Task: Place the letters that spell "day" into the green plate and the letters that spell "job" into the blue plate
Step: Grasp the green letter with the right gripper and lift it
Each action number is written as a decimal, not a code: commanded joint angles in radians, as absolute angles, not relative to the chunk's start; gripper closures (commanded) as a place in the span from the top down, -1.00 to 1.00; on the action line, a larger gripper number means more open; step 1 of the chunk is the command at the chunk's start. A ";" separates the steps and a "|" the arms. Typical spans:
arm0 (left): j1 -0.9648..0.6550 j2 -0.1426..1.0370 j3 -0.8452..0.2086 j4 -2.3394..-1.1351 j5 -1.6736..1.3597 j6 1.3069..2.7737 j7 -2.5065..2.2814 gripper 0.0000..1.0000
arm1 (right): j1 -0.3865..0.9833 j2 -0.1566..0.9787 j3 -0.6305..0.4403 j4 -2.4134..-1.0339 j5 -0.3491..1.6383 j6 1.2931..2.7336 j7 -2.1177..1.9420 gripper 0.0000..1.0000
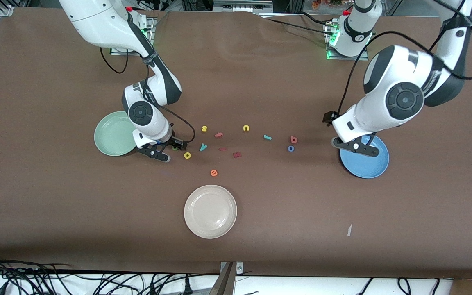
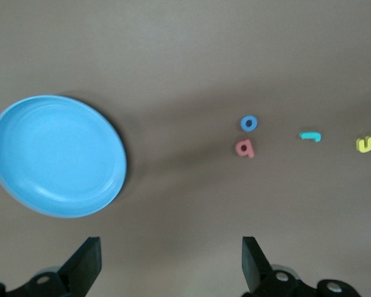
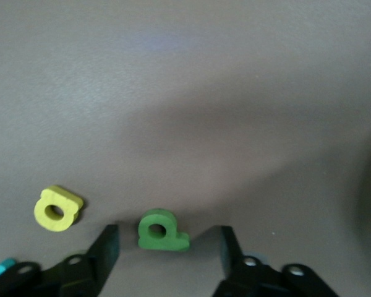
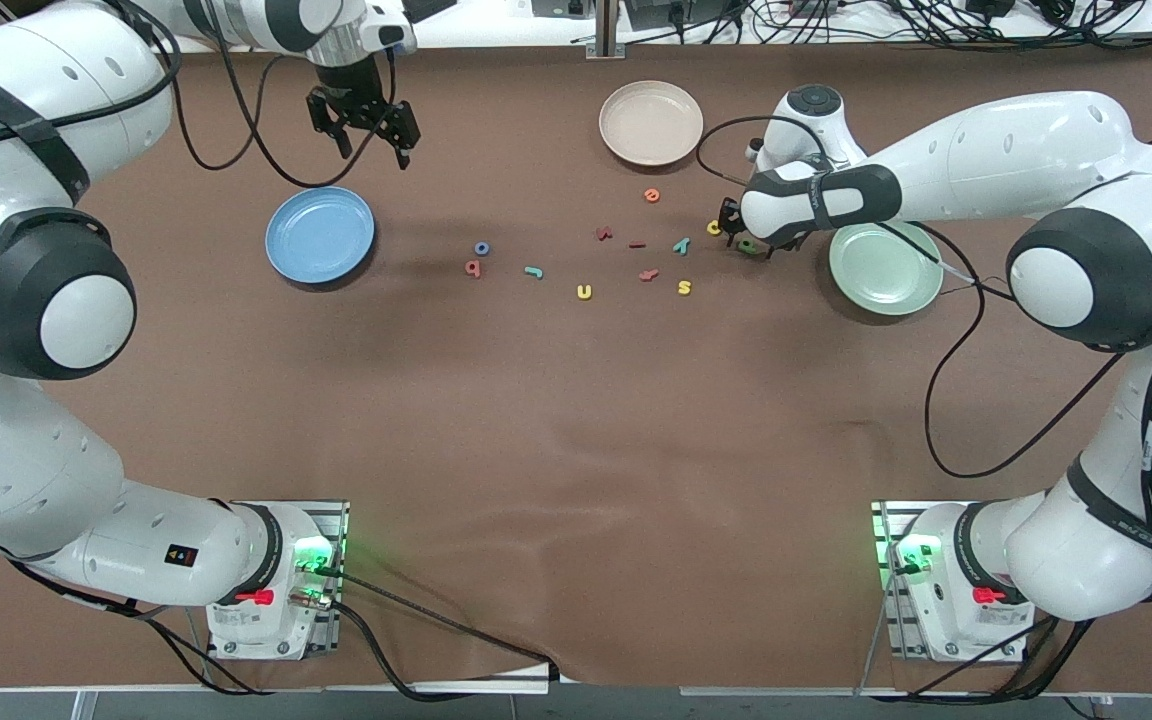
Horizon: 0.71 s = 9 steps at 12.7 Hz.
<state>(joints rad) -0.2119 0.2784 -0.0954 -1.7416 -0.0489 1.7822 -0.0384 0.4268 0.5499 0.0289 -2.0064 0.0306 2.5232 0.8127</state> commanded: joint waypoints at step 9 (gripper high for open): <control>-0.316 0.376 -0.087 -2.048 -0.140 2.370 -0.069 1.00 | 0.437 0.549 0.023 -2.000 0.035 2.527 0.878 -0.62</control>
